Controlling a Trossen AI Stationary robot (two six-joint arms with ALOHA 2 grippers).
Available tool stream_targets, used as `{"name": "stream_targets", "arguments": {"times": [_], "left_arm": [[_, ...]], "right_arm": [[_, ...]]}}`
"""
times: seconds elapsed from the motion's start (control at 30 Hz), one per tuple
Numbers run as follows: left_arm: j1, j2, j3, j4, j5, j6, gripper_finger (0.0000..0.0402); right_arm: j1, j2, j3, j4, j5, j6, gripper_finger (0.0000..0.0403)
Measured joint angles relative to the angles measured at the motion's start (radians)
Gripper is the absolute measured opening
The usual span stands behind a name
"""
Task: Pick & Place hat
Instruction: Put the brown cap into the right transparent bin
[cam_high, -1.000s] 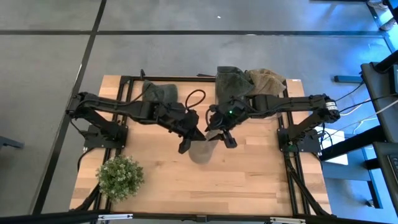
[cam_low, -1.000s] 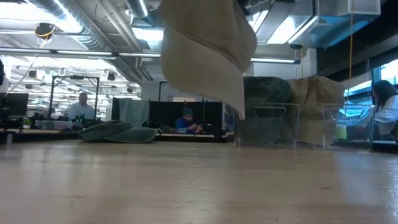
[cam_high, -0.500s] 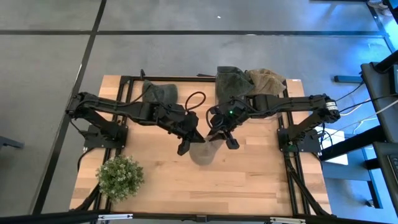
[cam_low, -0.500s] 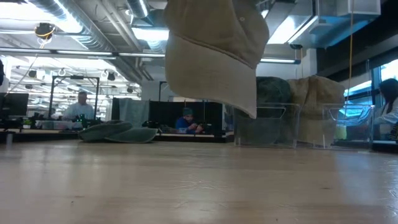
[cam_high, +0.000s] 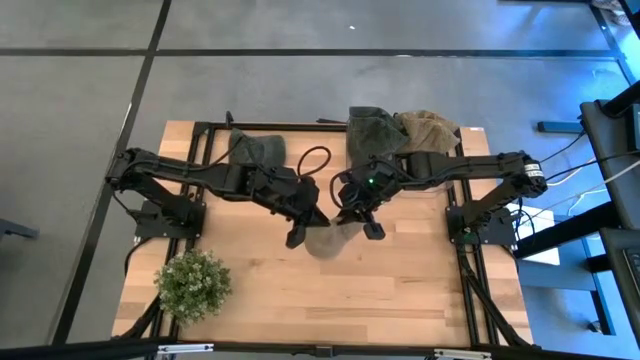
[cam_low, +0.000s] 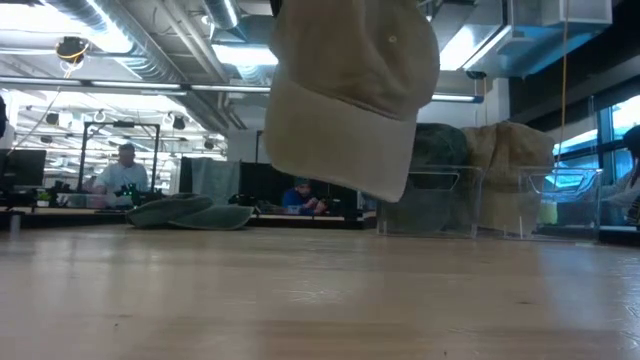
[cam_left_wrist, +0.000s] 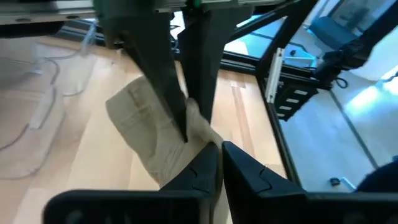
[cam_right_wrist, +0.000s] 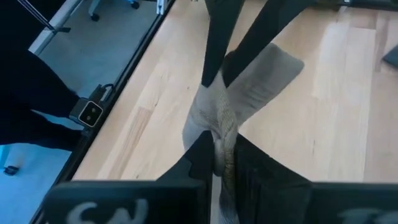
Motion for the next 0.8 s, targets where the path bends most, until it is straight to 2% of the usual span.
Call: {"name": "stream_targets", "arguments": {"times": [0.1,0.27,0.4,0.6,0.8], "left_arm": [[0.0,-0.006,0.0,-0.007,-0.034,0.002,0.0041],[0.007,-0.055,0.0,-0.054,-0.072,0.034,0.0096],[0.022,-0.138,0.0,-0.16,-0.193,0.047,0.013],[0.034,-0.23,0.0,-0.241,-0.361,0.047,0.0144],[0.034,-0.246,0.0,-0.244,-0.404,0.072,0.0145]], "right_arm": [[0.0,-0.009,0.0,-0.009,0.021,0.0,0.0036],[0.0,-0.046,0.0,-0.087,0.096,0.001,0.0036],[-0.002,-0.106,0.0,-0.147,0.173,0.001,0.0036],[-0.021,-0.225,0.0,-0.303,0.41,0.057,0.0042],[-0.056,-0.361,0.0,-0.452,0.585,0.105,0.0037]]}}
